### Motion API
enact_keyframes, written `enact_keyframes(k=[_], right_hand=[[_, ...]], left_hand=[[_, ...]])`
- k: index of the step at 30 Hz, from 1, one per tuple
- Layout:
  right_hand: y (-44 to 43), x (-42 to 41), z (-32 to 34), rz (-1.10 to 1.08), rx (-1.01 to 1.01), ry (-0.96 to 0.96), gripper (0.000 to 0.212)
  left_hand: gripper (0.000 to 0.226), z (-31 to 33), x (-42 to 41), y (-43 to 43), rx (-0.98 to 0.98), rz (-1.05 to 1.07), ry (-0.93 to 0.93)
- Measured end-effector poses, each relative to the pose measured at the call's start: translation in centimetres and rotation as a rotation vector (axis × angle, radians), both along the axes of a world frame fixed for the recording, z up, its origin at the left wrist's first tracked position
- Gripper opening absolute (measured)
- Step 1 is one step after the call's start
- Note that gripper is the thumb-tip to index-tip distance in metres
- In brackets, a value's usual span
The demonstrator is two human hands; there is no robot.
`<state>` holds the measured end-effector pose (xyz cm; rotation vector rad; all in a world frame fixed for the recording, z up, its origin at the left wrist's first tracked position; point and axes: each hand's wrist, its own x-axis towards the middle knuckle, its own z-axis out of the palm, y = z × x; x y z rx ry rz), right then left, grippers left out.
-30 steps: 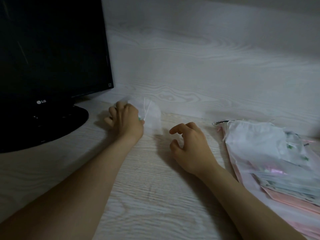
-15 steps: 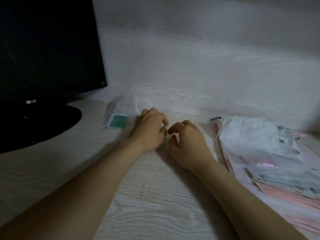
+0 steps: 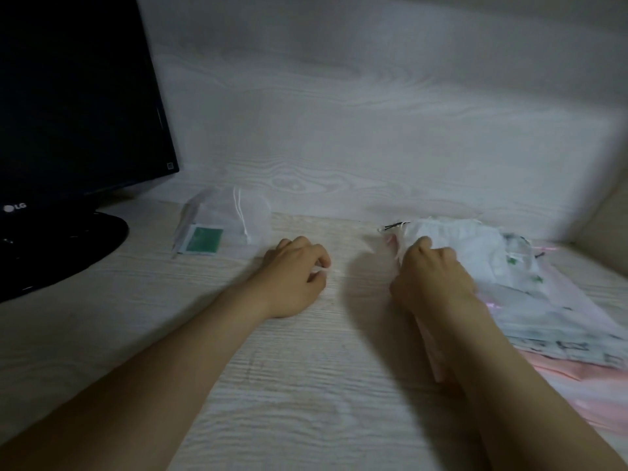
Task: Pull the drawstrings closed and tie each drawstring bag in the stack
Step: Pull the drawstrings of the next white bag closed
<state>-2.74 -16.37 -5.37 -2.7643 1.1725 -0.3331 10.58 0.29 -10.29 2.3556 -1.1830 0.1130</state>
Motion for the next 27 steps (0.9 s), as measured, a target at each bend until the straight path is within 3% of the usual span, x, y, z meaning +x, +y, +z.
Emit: enact_keyframes(k=[8,13,15,18,20,24,27], right_hand=[[0.4,-0.7,0.8,0.078,-0.11,-0.009,0.016],[1.1,-0.6,1.6,0.089,-0.219,-0.195,0.016],[1.5,-0.4,1.7,0.158,-0.27,-0.262,0.021],[2.1,0.3,1.4,0.395,-0.335,-0.398,0.062],[2.5,0.8,1.1,0.571,-0.313,-0.494,0.077],[3.3,1.5,0.4,0.796,-0.234,-0.627,0.073],[3.3,2.0,-0.1,0.779,-0.31,-0.633,0.06]], left_hand=[[0.033,-0.1,-0.3,0.1,0.001,0.001,-0.009],[0.033,0.0,-0.4,0.1,-0.045,0.007,0.0],[0.037,0.0,-0.4,0.0,-0.116,0.022,0.03],[0.04,0.2,-0.2,0.0,-0.282,0.054,0.155],[0.044,0.4,0.0,0.1,-0.41,0.113,0.201],[0.073,1.1,0.9,0.5,-0.649,0.177,0.23],[0.083,1.6,0.8,1.1,-0.757,0.145,0.264]])
